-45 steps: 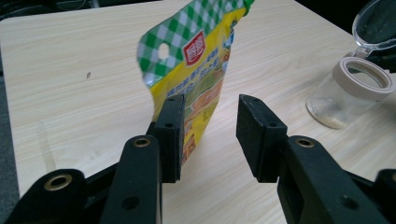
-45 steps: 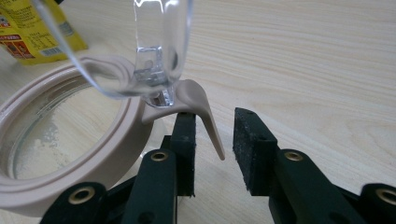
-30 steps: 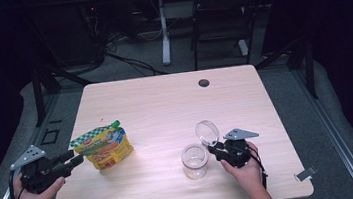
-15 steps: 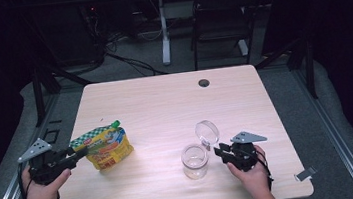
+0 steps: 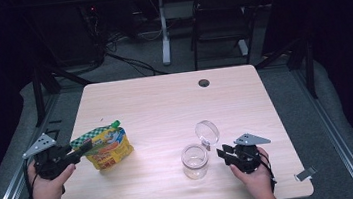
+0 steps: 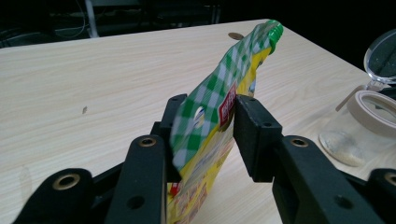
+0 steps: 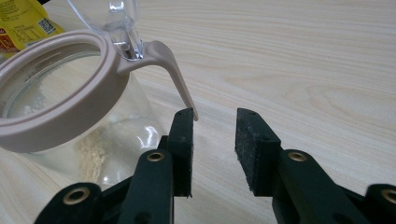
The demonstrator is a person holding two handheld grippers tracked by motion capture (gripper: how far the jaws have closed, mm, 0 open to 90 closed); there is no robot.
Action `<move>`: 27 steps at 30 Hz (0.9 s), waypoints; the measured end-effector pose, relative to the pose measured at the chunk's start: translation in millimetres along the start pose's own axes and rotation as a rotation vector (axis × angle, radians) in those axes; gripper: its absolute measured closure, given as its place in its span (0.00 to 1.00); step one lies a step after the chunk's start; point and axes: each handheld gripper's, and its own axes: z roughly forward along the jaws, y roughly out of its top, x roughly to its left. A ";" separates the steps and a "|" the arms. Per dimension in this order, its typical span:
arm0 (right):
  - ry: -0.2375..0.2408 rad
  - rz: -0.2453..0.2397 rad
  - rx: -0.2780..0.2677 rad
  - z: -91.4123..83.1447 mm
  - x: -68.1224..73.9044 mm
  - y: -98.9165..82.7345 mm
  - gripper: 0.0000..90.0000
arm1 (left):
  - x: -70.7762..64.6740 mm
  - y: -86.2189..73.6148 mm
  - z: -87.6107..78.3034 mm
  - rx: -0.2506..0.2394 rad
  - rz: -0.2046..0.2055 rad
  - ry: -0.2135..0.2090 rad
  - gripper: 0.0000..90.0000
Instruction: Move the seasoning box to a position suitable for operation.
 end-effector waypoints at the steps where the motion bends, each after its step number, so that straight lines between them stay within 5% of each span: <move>1: -0.001 0.002 0.001 -0.1 -0.3 -0.4 0.75 | -0.8 0.7 1.9 0.001 0.003 -0.001 0.72; 12: -0.014 0.012 0.007 -2.2 -2.0 -3.4 0.75 | -1.6 3.6 9.7 0.003 0.011 -0.021 0.78; 21: -0.016 0.017 0.006 -3.8 -3.3 -4.4 0.75 | -15.0 7.7 7.7 -0.007 0.093 0.002 0.95; 27: -0.018 0.016 0.010 -4.0 -4.2 -4.7 0.74 | -20.6 7.8 9.4 -0.014 0.109 0.014 1.00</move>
